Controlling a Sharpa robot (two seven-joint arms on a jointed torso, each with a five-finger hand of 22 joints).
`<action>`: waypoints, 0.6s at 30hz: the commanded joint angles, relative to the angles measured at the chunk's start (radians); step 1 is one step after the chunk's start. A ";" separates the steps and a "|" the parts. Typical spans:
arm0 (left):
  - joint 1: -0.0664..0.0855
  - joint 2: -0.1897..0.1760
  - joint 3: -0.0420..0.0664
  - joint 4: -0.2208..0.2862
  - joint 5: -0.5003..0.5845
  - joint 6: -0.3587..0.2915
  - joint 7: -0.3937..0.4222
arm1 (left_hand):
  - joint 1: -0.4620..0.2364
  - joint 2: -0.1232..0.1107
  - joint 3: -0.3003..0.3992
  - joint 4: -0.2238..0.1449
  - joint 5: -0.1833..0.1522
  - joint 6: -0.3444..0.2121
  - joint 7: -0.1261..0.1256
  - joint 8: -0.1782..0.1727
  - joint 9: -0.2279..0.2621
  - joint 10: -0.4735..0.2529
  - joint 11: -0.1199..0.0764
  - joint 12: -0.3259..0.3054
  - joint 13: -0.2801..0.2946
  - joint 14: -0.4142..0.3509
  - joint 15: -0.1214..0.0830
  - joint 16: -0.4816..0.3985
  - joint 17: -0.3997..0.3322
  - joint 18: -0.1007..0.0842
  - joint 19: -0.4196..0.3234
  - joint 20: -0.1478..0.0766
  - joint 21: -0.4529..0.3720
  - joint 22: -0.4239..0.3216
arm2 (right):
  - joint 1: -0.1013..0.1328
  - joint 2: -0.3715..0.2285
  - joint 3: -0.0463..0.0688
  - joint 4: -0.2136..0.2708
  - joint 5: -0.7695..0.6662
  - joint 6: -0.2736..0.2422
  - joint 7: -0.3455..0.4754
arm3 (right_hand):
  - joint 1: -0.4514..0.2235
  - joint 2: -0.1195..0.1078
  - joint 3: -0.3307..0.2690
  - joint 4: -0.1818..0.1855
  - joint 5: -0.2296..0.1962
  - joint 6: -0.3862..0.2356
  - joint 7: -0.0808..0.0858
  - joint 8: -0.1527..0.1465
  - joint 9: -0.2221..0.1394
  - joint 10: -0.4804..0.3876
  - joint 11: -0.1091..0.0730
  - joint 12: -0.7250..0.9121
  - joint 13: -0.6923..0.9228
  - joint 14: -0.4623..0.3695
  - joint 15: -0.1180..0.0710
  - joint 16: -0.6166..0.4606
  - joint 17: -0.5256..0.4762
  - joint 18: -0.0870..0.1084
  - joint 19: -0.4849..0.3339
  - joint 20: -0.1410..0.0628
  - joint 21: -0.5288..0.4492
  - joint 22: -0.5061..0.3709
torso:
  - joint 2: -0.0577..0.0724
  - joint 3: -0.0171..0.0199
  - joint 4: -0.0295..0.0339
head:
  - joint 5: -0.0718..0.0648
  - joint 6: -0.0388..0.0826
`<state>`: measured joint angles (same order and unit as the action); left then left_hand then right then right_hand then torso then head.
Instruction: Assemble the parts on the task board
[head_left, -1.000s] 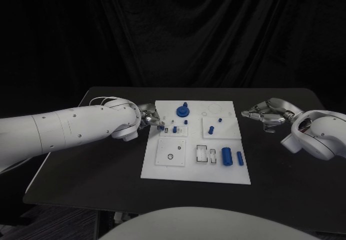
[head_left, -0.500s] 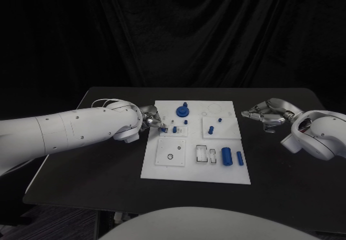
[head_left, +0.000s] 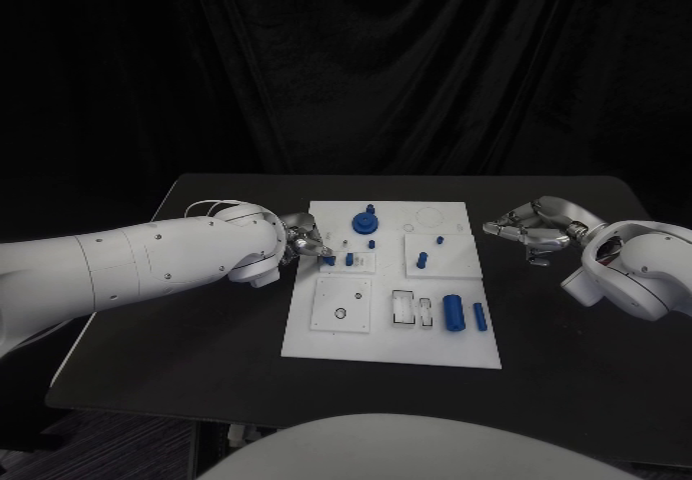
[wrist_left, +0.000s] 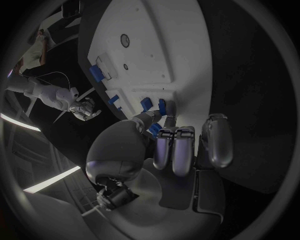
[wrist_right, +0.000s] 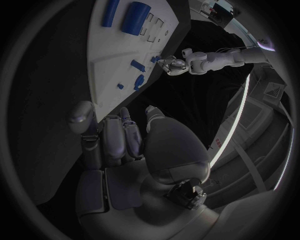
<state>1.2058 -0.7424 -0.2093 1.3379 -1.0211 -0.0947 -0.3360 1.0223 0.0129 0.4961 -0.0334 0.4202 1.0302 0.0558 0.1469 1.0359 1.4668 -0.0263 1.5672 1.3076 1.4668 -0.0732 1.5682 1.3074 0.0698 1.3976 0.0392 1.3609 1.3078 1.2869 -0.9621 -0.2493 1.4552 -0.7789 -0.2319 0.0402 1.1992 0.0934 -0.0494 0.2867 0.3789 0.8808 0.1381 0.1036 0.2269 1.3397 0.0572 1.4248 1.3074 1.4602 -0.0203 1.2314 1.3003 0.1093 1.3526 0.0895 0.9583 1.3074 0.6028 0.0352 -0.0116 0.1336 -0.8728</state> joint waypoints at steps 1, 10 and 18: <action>-0.008 0.003 -0.002 -0.001 0.005 0.003 0.014 | 0.003 0.011 0.016 -0.012 -0.006 0.000 -0.006 -0.006 0.000 0.104 0.003 0.004 0.263 0.104 -0.001 0.003 0.263 0.005 -0.005 -0.001 -0.006 0.021 | -0.003 0.000 0.001 0.000 -0.004 0.003 -0.008 | 0.007 0.001 -0.006 0.003 0.006 0.006 -0.003 0.001 -0.002 -0.005 -0.002 -0.006 0.011 -0.003 0.004 -0.007 -0.001 0.014 -0.006 0.000 -0.003 0.019 | 0.000 -0.0005 0.0006 | 0.000 0.000; -0.016 0.004 -0.002 0.002 0.005 0.008 0.013 | 0.003 0.012 0.017 -0.012 -0.006 0.000 -0.006 -0.006 0.000 0.104 0.003 0.004 0.263 0.104 -0.001 0.003 0.263 0.005 -0.006 -0.001 -0.007 0.020 | -0.004 0.000 0.001 -0.001 -0.004 0.006 -0.011 | 0.008 0.001 -0.007 0.002 0.007 0.007 -0.003 0.001 -0.002 -0.006 -0.002 -0.007 0.010 -0.004 0.004 -0.009 -0.003 0.015 -0.007 0.000 -0.006 0.018 | 0.000 -0.0004 0.0003 | 0.000 0.000; -0.019 0.002 -0.002 0.008 0.005 0.011 0.013 | 0.002 0.011 0.017 -0.011 -0.012 -0.001 -0.006 -0.007 -0.001 0.104 0.004 0.004 0.263 0.104 -0.001 0.003 0.263 0.006 -0.008 -0.001 -0.010 0.018 | -0.005 0.001 0.001 -0.002 -0.004 0.009 -0.014 | 0.008 0.001 -0.007 0.002 0.007 0.007 -0.003 0.001 -0.002 -0.006 -0.002 -0.007 0.010 -0.004 0.004 -0.009 -0.003 0.015 -0.007 0.000 -0.006 0.018 | 0.000 -0.0005 -0.0007 | 0.002 0.000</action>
<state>1.1971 -0.7439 -0.2058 1.3406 -1.0213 -0.1061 -0.3310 1.0261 0.0168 0.4961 -0.0334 0.4031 1.0329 0.0569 0.1438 1.0368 1.4668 -0.0263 1.5672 1.3076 1.4668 -0.0732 1.5682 1.3074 0.0695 1.3976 0.0392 1.3566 1.3077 1.2850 -0.9614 -0.2493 1.4537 -0.7791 -0.2311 0.0395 1.1991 0.0933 -0.0524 0.2897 0.3789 0.8808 0.1381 0.1036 0.2258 1.3397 0.0572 1.4249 1.3073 1.4603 -0.0203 1.2244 1.2979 0.1093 1.3526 0.0895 0.9583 1.3074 0.6026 0.0347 -0.0115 0.1356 -0.8728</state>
